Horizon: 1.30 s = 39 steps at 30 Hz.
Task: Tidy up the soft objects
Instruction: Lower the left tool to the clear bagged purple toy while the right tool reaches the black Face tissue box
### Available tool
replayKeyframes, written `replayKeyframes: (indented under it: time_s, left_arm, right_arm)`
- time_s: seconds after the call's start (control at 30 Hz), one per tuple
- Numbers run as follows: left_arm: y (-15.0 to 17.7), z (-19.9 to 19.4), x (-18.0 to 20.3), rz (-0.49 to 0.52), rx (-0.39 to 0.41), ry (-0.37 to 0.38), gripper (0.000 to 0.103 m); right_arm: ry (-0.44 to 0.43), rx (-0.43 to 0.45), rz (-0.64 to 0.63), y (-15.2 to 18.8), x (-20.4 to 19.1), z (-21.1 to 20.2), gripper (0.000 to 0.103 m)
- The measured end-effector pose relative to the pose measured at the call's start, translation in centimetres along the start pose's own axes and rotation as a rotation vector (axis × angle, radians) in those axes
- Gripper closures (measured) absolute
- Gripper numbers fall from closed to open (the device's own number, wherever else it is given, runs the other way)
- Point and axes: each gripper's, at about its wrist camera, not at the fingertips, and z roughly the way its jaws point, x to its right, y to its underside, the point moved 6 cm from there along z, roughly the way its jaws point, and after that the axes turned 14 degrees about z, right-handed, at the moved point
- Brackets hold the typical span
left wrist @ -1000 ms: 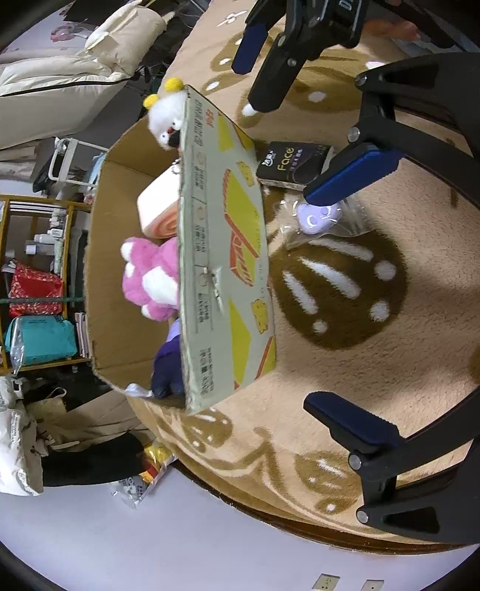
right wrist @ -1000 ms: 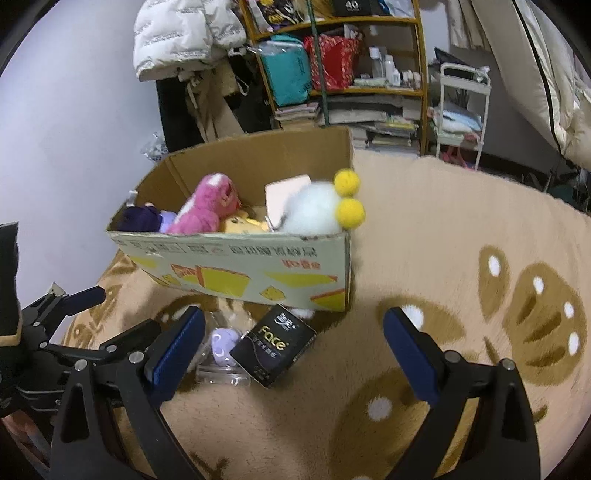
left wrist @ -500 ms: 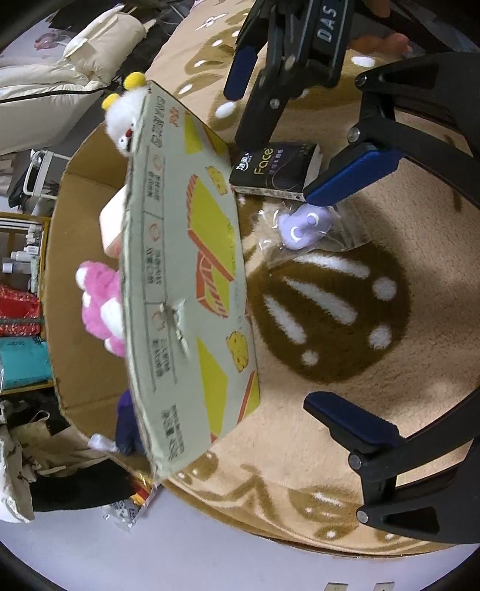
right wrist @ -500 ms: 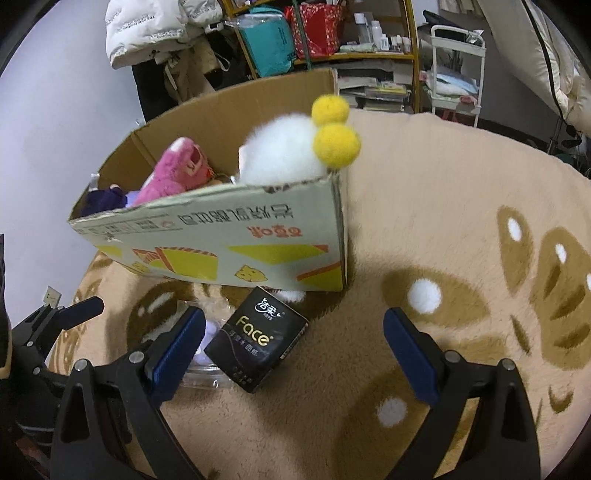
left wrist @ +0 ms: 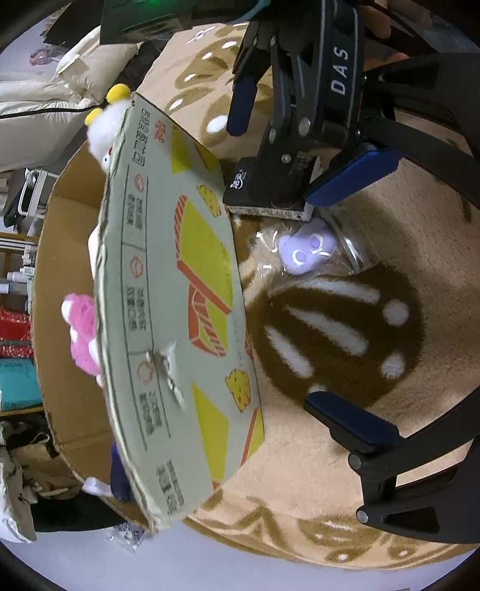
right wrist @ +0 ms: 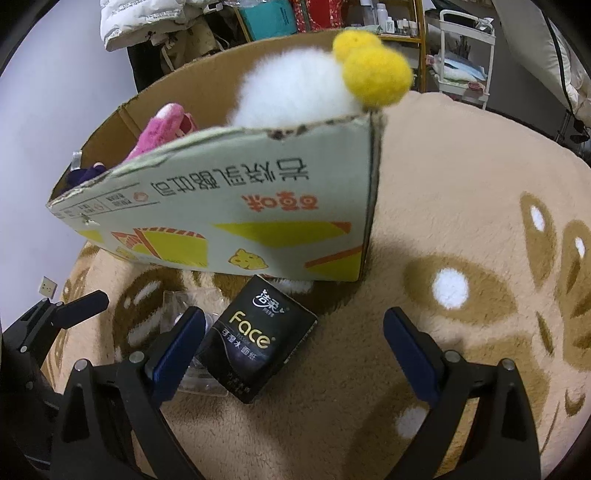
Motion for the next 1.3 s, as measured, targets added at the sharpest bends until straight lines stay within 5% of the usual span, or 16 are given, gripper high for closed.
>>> replayKeyframes:
  time_s: [0.6, 0.93, 1.3]
  left_arm:
    - [0.4, 2.5, 0.7, -0.006, -0.053, 0.055, 0.003]
    - [-0.1, 2.4, 1.6, 0.004, 0.001, 0.046, 0.003]
    - [-0.7, 3.9, 4.5, 0.049, 0.005, -0.040, 0.003]
  right_arm:
    - [0.030, -0.028, 0.015, 0.0, 0.2, 1.7, 0.002]
    - [0.049, -0.039, 0.025, -0.2, 0.4, 1.6, 0.006]
    - [0.048, -0.041, 0.041, -0.5, 1.4, 0.9, 0.010]
